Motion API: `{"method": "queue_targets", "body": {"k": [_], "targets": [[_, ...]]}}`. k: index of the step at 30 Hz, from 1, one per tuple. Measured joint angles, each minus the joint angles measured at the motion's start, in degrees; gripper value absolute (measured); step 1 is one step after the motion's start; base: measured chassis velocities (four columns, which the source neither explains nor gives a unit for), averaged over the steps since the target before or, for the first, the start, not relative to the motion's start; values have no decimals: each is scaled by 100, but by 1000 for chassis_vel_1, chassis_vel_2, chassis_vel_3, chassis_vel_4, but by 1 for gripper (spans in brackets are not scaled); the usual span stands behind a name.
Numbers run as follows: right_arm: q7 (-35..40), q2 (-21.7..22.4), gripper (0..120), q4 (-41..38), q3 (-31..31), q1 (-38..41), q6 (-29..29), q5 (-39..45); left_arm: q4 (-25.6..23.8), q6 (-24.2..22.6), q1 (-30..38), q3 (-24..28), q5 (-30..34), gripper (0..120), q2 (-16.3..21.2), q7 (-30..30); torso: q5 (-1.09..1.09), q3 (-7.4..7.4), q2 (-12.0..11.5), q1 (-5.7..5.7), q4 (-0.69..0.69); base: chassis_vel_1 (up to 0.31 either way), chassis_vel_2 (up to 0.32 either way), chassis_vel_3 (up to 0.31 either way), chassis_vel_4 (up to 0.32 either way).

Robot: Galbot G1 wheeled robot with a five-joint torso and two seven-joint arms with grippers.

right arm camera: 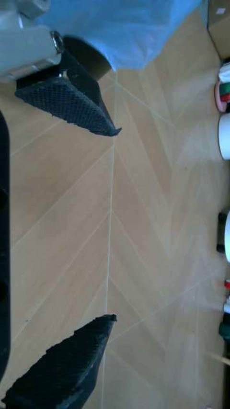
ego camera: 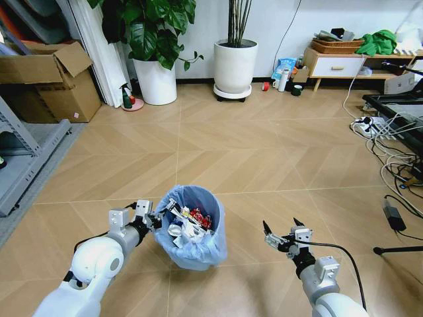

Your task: Pick up the trash bin and place the garbage on the floor into it.

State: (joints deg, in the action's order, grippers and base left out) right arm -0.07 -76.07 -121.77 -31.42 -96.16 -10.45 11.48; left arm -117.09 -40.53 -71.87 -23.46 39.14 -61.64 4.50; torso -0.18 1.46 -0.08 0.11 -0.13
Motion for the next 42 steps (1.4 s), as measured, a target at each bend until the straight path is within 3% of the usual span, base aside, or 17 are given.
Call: {"method": "queue_targets", "body": {"k": [6,15,19,30,42], "targets": [[13,-36,100,48,-64,102,136,15,178,62,46,-44,8,0,-40,56,-1,0,0,0,0,0,0,0,0],[33,53,100,253,-133,343,189,142,351,328,147,-413,560,0,-312,1981,0,0,0,0,0,0,0,0,0],[40,63,100,304,-98,398,181,166,576,354,164,-637,627,0,-408,2288,0,0,0,0,0,0,0,0,0],[98,52,100,360,-158,396,179,181,1127,158,-23,-1405,592,0,-435,2053,0,0,0,0,1,0,0,0,0],[125,14,100,380,-154,427,175,184,1357,132,-58,-1338,667,0,-509,2024,-1,0,0,0,0,0,0,0,0]]}}
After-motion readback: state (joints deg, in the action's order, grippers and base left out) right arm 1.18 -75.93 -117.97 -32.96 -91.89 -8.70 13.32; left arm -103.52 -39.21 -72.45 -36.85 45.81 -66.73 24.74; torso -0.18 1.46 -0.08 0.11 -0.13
